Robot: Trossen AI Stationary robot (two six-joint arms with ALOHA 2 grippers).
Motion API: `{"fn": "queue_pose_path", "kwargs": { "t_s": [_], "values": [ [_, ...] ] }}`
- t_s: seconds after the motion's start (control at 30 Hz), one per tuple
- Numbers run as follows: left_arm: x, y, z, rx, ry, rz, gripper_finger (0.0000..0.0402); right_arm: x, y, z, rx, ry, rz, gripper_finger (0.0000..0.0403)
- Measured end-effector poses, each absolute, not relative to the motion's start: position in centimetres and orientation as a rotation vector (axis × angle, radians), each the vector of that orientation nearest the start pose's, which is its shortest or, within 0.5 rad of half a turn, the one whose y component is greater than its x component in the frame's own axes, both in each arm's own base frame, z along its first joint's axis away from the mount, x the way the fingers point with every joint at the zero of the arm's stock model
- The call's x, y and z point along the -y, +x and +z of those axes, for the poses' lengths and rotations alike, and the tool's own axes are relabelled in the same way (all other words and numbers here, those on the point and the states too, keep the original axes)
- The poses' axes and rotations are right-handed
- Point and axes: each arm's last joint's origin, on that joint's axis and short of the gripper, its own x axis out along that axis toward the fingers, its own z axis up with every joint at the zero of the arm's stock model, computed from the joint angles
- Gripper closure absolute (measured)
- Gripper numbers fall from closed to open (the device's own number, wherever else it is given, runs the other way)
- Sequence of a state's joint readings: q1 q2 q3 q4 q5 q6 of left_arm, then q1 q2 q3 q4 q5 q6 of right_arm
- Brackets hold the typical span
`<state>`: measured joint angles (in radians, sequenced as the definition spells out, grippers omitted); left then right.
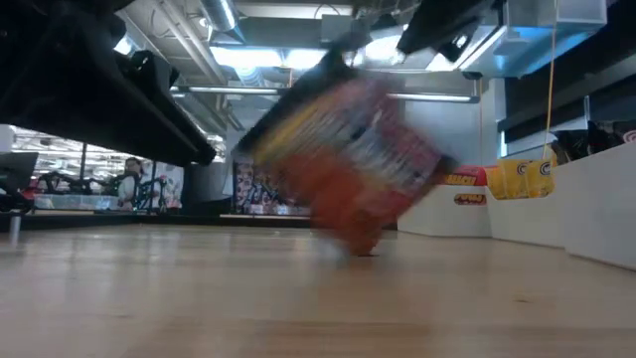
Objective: Sort Maruchan noodles
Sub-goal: Put the black noodle pack into the bottom white bin
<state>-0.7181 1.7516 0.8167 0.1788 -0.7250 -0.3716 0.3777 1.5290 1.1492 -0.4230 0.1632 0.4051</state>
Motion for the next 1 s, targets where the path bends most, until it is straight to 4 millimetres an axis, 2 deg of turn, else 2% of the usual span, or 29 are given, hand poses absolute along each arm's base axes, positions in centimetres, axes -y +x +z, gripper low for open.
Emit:
{"fn": "queue_pose_path", "kwargs": {
  "t_s": [0.13,0.23,0.37,0.5,0.63,0.73,0.83,1.0],
  "values": [
    [20.1,25.7,14.0,-0.547,0.141,0.127,0.0243,-11.1,32.4,24.1,-0.821,0.180,0.023,0.0401],
    [20.0,25.7,13.9,-0.558,0.139,0.130,0.0243,-10.2,33.6,22.6,-0.839,0.174,-0.003,0.0382],
    [20.0,25.6,13.9,-0.558,0.125,0.135,0.0243,-8.7,34.7,21.3,-0.851,0.164,-0.039,0.0318],
    [20.0,25.5,13.8,-0.565,0.126,0.135,0.0243,-8.1,35.3,21.7,-0.807,0.158,0.016,0.0230],
    [20.0,25.5,13.8,-0.562,0.132,0.145,0.0243,-9.1,35.6,22.3,-0.763,0.170,0.129,0.0147],
    [20.0,25.5,13.8,-0.556,0.135,0.157,0.0243,-10.6,36.1,22.8,-0.690,0.149,0.185,0.0105],
    [20.0,25.5,13.9,-0.555,0.135,0.157,0.0243,-12.3,36.7,22.6,-0.663,0.067,0.198,0.0084],
    [20.0,25.5,13.9,-0.553,0.134,0.159,0.0243,-14.5,38.9,22.9,-0.658,-0.073,0.090,0.0083]
  ]
}}
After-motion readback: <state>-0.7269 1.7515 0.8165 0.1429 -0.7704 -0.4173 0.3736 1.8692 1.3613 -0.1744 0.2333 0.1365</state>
